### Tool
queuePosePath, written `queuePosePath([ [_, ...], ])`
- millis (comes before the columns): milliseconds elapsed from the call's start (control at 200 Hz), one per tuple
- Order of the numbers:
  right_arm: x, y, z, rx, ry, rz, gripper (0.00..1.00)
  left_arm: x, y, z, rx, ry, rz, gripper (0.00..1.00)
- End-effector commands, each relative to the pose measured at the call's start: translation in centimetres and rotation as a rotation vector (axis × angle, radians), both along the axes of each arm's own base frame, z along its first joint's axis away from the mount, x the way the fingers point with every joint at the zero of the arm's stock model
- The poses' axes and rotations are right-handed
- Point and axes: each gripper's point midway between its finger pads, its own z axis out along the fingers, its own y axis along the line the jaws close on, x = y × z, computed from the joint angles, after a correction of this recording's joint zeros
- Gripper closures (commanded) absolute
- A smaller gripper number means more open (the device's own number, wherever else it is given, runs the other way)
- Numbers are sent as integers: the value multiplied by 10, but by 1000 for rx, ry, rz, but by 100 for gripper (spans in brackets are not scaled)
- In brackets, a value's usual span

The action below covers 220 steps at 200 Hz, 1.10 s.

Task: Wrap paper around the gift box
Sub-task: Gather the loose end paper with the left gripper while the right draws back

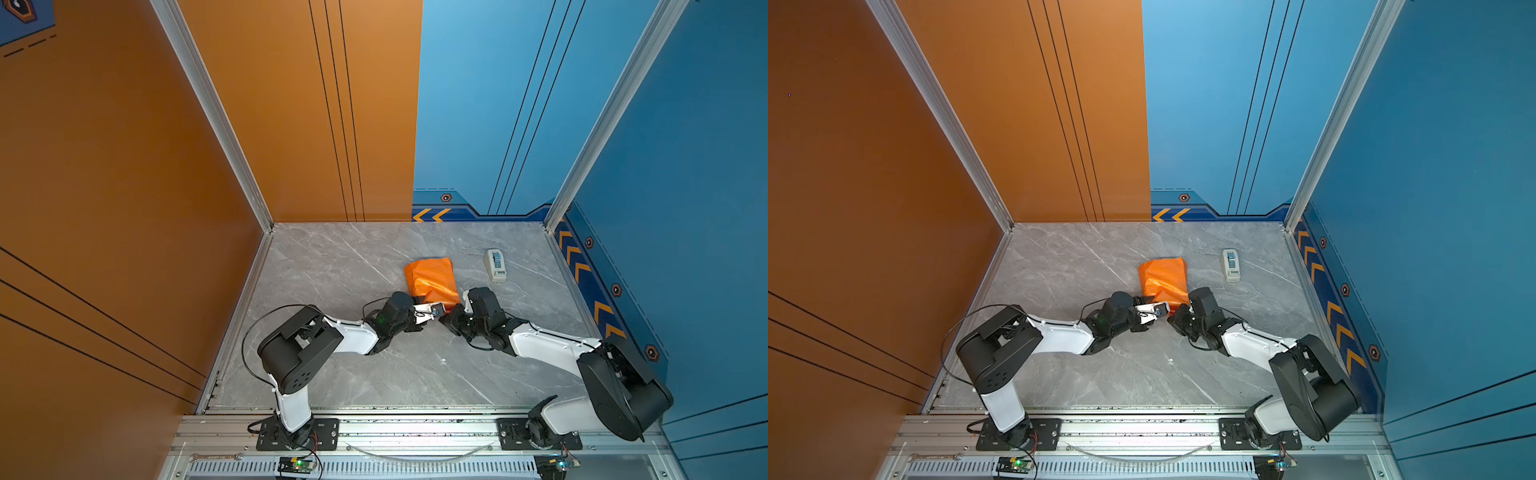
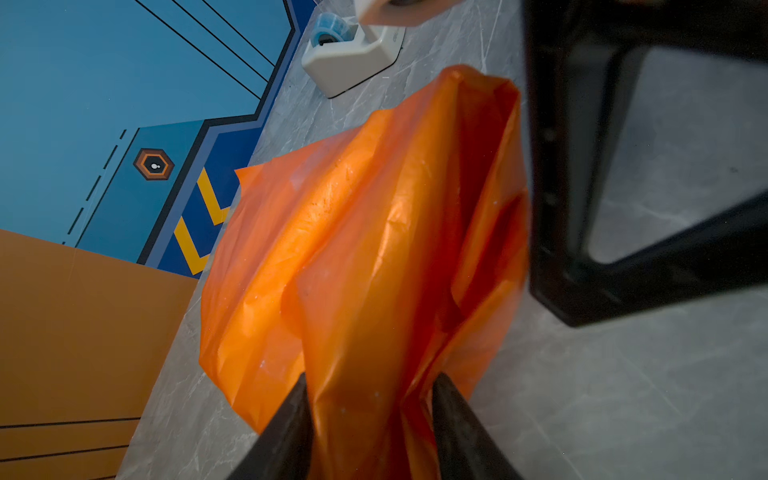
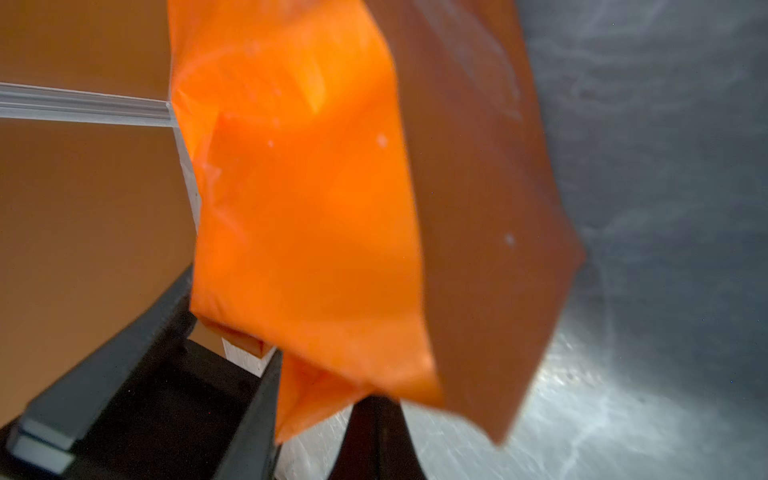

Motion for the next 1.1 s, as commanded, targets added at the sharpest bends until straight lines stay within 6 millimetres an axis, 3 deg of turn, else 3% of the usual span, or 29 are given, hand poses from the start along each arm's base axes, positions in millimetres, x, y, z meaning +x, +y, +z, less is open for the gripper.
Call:
queuePosePath([
  [0, 24, 0, 14, 14, -80, -43, 100, -19, 18, -49, 107, 174, 1, 51],
  [250, 32, -4, 14, 13, -104, -62, 100, -18, 13, -50, 110, 185, -6, 41],
  [481, 35, -2, 24, 36, -138, -53, 100, -8, 15, -51, 128, 180, 55, 58],
  [611, 30, -7, 28, 31, -146, -49, 98, -7, 17, -53, 145, 199, 85, 61],
  [801, 16, -30, 43, -11, -206, -38, 75, -6, 22, -56, 159, 232, 122, 61],
  [996, 8, -65, 42, -16, -111, -65, 47, -12, 24, -66, 141, 295, 142, 61],
  [1096, 5, -75, 34, -137, -50, -3, 32, -14, 23, -69, 137, 306, 154, 61],
])
